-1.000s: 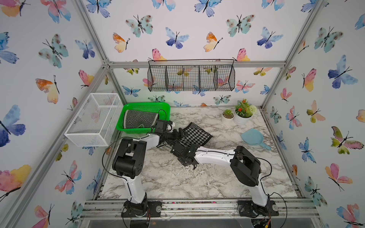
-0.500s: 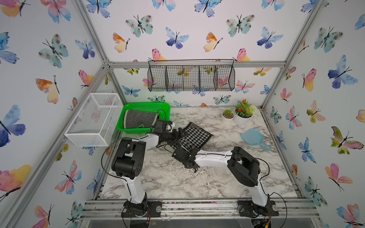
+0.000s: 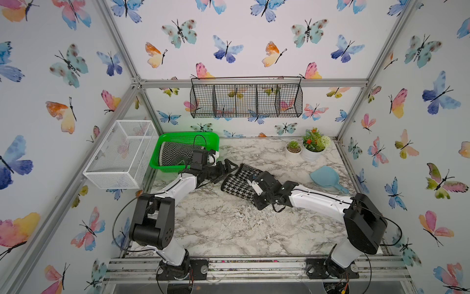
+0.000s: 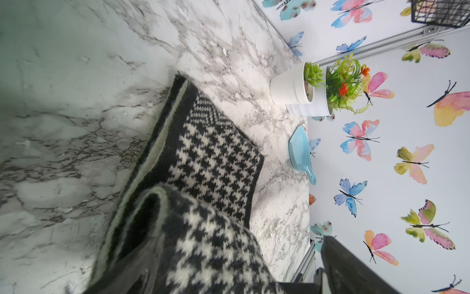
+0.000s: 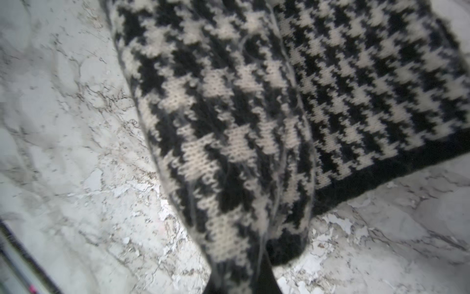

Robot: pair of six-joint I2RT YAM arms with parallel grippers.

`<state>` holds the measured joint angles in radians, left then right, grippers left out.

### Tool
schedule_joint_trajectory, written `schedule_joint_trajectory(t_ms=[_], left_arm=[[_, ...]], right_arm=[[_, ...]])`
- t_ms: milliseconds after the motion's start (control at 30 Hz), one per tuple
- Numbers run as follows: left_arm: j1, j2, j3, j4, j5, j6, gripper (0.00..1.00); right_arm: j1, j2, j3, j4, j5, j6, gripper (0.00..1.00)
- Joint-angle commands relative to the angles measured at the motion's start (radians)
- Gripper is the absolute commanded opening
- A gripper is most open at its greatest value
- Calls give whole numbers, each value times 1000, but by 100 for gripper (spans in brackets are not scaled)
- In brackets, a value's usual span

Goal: Roll up the scarf and place it into the basket
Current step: Roll the scarf at the center of the board.

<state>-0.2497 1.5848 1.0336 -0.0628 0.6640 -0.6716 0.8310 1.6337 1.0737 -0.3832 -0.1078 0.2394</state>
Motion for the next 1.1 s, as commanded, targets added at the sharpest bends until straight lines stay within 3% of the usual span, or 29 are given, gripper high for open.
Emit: schedule_joint_trajectory(t_ms=[0,200,367,633,767,1067], left_arm=[[-33,-80,-24,-19,-64,27,99],[-134,-151,-30,-35,-167,48,99],[-182,-155,-42,-31,-171,46,99],[-193,-192,-121,38,-165,30,99],[-196,-180,-129,53,-163,29,99],[-222,-136,-126,131,-131,-6,99]], right_arm=[[-87,0,-34,32,-347,-34,2],[-227,124,-12,102,-757,-29,2],[-265,213,50,120,-917,-19,2],[-311,328,126,85,-1000,-20,2],[-336,391,176,20,-966,-48,2],[-388,450,138,98,-920,17,2]])
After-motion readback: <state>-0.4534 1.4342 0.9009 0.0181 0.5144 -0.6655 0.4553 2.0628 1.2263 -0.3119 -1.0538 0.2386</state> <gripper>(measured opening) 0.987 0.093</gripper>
